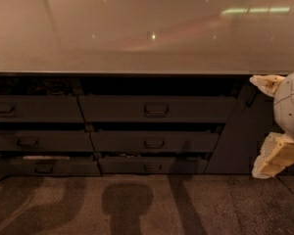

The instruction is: Open top drawer

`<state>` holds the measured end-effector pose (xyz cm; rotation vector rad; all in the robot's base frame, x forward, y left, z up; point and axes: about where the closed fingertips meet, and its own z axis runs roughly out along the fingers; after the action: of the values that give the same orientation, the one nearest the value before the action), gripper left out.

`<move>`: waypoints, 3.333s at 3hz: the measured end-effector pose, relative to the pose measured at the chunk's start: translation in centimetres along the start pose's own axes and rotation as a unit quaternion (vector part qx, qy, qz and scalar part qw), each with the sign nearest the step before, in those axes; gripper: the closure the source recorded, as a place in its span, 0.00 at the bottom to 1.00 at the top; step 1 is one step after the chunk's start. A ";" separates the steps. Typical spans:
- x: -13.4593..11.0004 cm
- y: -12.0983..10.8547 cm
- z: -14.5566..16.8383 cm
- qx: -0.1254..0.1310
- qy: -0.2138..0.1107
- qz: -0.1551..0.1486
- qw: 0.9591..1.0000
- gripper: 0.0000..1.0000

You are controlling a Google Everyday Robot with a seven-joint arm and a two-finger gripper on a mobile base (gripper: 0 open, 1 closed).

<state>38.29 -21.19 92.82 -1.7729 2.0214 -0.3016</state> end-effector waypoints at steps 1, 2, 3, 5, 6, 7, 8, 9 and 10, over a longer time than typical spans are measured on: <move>0.0 0.0 0.0 0.000 0.000 0.000 1.000 0.00; 0.0 -0.3 1.2 -0.014 0.006 0.004 1.000 0.00; 1.9 -1.3 6.0 -0.053 0.017 0.039 0.998 0.00; 6.7 -4.5 15.1 -0.134 0.019 0.118 0.984 0.00; 6.7 -4.5 15.3 -0.135 0.018 0.118 0.984 0.00; 6.8 -4.4 15.3 -0.142 -0.003 0.112 0.983 0.00; 6.7 -4.4 15.3 -0.156 -0.038 0.100 0.982 0.00; 1.7 -5.5 15.3 -0.124 -0.034 0.055 0.990 0.00; -1.7 -5.0 15.9 -0.063 0.030 0.024 0.997 0.00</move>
Offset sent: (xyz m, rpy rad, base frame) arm 0.0184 -0.0018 -0.0299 -0.0046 0.0875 -0.0256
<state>50.11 -18.43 81.23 -1.8072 2.1650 -0.2189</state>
